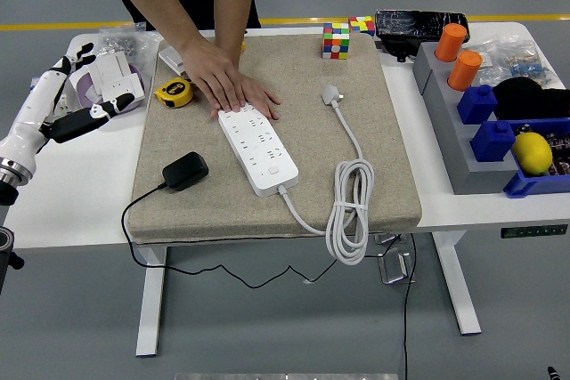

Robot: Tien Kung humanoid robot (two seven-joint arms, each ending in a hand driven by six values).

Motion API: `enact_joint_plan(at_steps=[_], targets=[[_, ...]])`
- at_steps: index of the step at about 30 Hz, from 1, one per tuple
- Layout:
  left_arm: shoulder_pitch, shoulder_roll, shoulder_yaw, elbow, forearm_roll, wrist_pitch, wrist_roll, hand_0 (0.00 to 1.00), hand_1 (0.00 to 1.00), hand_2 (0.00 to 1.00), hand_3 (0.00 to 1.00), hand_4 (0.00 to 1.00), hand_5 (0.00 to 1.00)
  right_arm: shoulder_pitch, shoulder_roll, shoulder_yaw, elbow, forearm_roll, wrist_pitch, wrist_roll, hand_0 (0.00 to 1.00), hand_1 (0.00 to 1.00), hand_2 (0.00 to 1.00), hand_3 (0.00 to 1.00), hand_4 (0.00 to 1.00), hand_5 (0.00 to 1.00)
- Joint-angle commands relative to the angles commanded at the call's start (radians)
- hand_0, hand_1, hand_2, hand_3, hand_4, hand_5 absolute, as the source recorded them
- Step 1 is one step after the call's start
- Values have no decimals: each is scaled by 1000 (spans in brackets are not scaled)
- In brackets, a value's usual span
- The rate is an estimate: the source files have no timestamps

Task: Pick up the plug,place it near the board,insert it into the board,press the button

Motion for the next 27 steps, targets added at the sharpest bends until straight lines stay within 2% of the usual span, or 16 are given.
enact_joint_plan(at_steps=[10, 14, 21, 25, 27], targets=[[-29, 14, 126, 42, 110, -3, 4, 998, 998, 998, 998, 998, 605, 4, 0, 0, 1, 1, -3, 1, 957, 881, 828, 847, 998, 998], [-36, 18, 169, 65, 177, 11, -2, 998, 998, 998, 998, 998, 605, 7, 1, 1, 1, -1, -4, -1, 957, 881, 828, 847, 998, 998], [-46, 5, 215, 113, 204, 23, -7, 994, 998, 976, 990, 998, 644, 9, 0, 1, 2, -3, -6, -4, 954, 880, 827, 845, 998, 998], [-60, -3, 241, 160, 213, 36, -14, 994, 998, 976, 990, 998, 644, 10, 1, 0, 2, -2, -7, -5, 954, 880, 827, 845, 998, 998], [-75, -4, 264, 206, 213, 60, -23, 994, 998, 976, 990, 998, 644, 10, 2, 0, 3, -3, -8, -6, 954, 880, 827, 845, 998, 998]])
